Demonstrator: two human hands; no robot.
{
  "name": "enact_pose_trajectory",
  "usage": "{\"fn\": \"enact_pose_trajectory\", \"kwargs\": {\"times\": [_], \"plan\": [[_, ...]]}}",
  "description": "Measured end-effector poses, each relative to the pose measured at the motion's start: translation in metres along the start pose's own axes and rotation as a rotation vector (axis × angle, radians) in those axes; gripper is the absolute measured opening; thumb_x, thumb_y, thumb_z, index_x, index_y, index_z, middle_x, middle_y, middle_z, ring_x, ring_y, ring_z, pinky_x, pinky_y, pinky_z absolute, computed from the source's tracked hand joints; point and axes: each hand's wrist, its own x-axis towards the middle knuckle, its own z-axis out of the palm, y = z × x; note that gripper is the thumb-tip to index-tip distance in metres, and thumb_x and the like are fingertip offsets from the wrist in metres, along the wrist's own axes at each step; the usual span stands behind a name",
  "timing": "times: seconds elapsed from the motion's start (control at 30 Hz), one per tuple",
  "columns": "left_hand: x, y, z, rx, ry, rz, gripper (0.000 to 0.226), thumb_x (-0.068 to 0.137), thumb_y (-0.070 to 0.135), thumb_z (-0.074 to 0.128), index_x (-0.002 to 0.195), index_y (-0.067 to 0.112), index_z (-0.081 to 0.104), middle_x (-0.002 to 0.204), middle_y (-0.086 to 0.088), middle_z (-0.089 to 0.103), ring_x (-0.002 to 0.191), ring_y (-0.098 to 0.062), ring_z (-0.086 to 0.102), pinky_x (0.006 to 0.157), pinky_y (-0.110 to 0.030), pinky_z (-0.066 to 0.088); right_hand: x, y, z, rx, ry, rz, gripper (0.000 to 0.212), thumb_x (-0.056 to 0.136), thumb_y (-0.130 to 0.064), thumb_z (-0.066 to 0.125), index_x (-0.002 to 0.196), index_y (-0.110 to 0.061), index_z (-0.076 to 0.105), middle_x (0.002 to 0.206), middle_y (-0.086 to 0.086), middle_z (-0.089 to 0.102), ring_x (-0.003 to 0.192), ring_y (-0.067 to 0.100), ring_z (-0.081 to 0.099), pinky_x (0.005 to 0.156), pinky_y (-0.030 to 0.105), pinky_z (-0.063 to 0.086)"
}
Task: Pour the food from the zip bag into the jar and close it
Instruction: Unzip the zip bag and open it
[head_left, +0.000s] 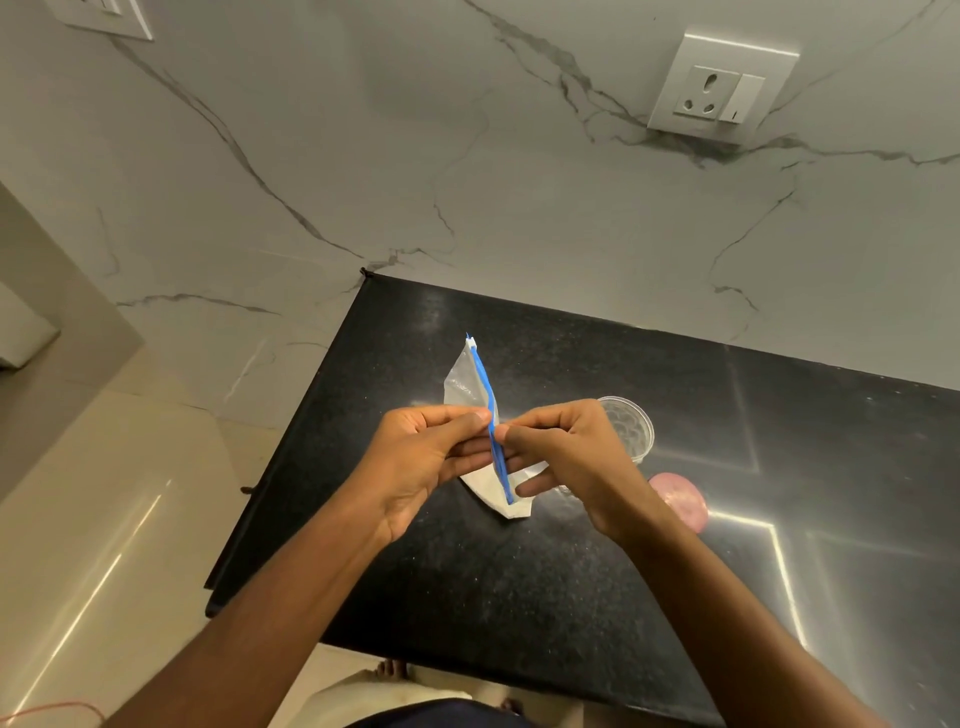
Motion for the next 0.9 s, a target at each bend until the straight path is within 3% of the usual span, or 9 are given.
{"fn": "enact_pose_trajectory", "kwargs": {"times": [0.23, 0.33, 0.43, 0.57, 0.67, 0.8, 0.9], "plan": [[0.001, -0.002, 0.007, 0.090, 0.049, 0.057, 0.013, 0.092, 0.008, 0.078, 0.104, 0.009, 0.081, 0.095, -0.009, 0.085, 0.089, -0.023, 0.083, 0.068, -0.025, 0.065, 0.003, 0.004, 0.006, -0.251, 0.137, -0.135, 0.015, 0.091, -0.019, 0.074, 0.081, -0.009, 0.079, 0.069, 0.001, 0.079, 0.062, 0.018, 0.077, 0.054, 0.031, 0.064], [0.004, 0.001, 0.007, 0.285, 0.085, 0.180, 0.021, 0.091, 0.003, 0.079, 0.101, 0.021, 0.079, 0.086, 0.001, 0.084, 0.082, -0.018, 0.083, 0.065, -0.022, 0.064, 0.003, 0.003, 0.007, -0.276, 0.195, -0.159, 0.014, 0.089, -0.014, 0.073, 0.080, -0.005, 0.075, 0.067, 0.005, 0.077, 0.060, 0.022, 0.076, 0.053, 0.036, 0.064], [0.006, 0.005, -0.001, 0.500, 0.142, 0.290, 0.028, 0.086, 0.002, 0.079, 0.103, 0.025, 0.078, 0.079, 0.001, 0.082, 0.077, -0.019, 0.082, 0.064, -0.022, 0.064, 0.002, 0.000, 0.000, -0.308, 0.279, -0.179, 0.011, 0.087, -0.010, 0.072, 0.077, -0.005, 0.072, 0.060, 0.005, 0.074, 0.051, 0.017, 0.073, 0.050, 0.039, 0.064], [0.010, 0.014, -0.008, 0.737, 0.233, 0.291, 0.034, 0.090, 0.020, 0.078, 0.123, 0.016, 0.074, 0.068, 0.003, 0.078, 0.063, -0.008, 0.078, 0.059, -0.019, 0.062, 0.002, -0.006, -0.012, -0.407, 0.337, -0.223, 0.014, 0.086, -0.015, 0.075, 0.073, -0.013, 0.070, 0.056, -0.001, 0.073, 0.048, 0.013, 0.072, 0.052, 0.042, 0.065], [0.014, 0.026, 0.006, 0.911, 0.190, 0.268, 0.046, 0.091, 0.034, 0.081, 0.132, 0.018, 0.067, 0.068, 0.003, 0.077, 0.060, -0.005, 0.076, 0.059, -0.021, 0.062, 0.002, -0.009, -0.007, -0.458, 0.311, -0.266, 0.016, 0.085, -0.020, 0.076, 0.071, -0.016, 0.069, 0.055, -0.004, 0.072, 0.047, 0.011, 0.071, 0.053, 0.042, 0.064], [0.024, 0.053, 0.018, 1.183, 0.188, 0.291, 0.008, 0.095, 0.007, 0.068, 0.102, 0.004, 0.068, 0.089, -0.012, 0.074, 0.063, -0.015, 0.077, 0.061, -0.032, 0.067, 0.000, -0.010, -0.005, -0.473, 0.317, -0.292, 0.015, 0.085, -0.018, 0.075, 0.071, -0.017, 0.068, 0.055, -0.003, 0.072, 0.049, 0.011, 0.072, 0.058, 0.043, 0.065], [0.027, 0.072, 0.017, 1.214, 0.147, 0.351, 0.019, 0.089, -0.007, 0.057, 0.096, -0.002, 0.074, 0.086, -0.020, 0.075, 0.063, -0.024, 0.078, 0.058, -0.040, 0.067, -0.007, -0.007, -0.013, -0.382, 0.310, -0.271, 0.013, 0.085, -0.013, 0.072, 0.073, -0.014, 0.070, 0.057, -0.001, 0.074, 0.051, 0.016, 0.073, 0.056, 0.044, 0.065]]}}
